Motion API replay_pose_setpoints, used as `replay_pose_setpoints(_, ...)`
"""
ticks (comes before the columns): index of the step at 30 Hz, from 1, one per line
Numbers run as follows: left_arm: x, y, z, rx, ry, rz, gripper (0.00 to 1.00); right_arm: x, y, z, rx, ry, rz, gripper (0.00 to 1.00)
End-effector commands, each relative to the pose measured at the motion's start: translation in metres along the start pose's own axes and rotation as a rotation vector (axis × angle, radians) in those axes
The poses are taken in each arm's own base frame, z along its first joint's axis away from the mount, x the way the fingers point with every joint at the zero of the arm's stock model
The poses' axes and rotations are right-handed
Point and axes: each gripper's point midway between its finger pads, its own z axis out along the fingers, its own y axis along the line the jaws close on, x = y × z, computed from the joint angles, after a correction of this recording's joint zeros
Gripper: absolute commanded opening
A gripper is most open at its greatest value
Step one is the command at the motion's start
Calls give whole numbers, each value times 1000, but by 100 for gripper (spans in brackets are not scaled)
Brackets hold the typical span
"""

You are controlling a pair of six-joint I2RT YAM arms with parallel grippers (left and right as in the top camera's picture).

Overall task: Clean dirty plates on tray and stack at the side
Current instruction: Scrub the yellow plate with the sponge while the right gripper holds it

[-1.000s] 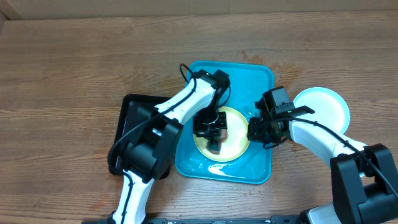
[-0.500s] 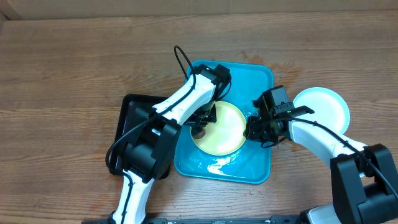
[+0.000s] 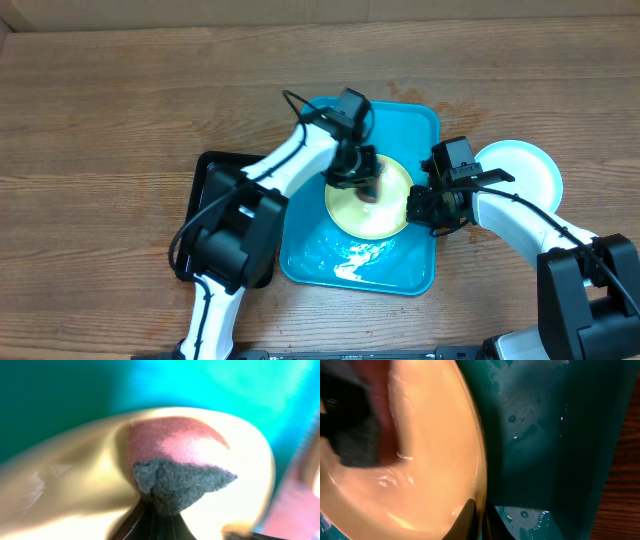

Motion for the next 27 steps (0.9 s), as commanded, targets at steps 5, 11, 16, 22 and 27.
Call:
replay_pose_setpoints(5, 55, -35, 45, 109, 168, 55, 4, 0, 2, 2, 10, -2, -56, 4)
replay_pose_setpoints(11, 77, -41, 36, 180, 292, -1, 4, 0, 2, 2, 10, -2, -55, 4)
replay_pose_setpoints(16, 101, -9, 26, 56, 398, -76, 4, 0, 2, 2, 10, -3, -55, 4)
replay_pose_setpoints(22, 105, 74, 4, -359, 373, -107, 4, 0, 2, 2, 10, -3, -55, 4)
replay_pose_setpoints(27, 89, 116, -22, -555, 301, -130, 4, 0, 2, 2, 10, -3, -55, 4)
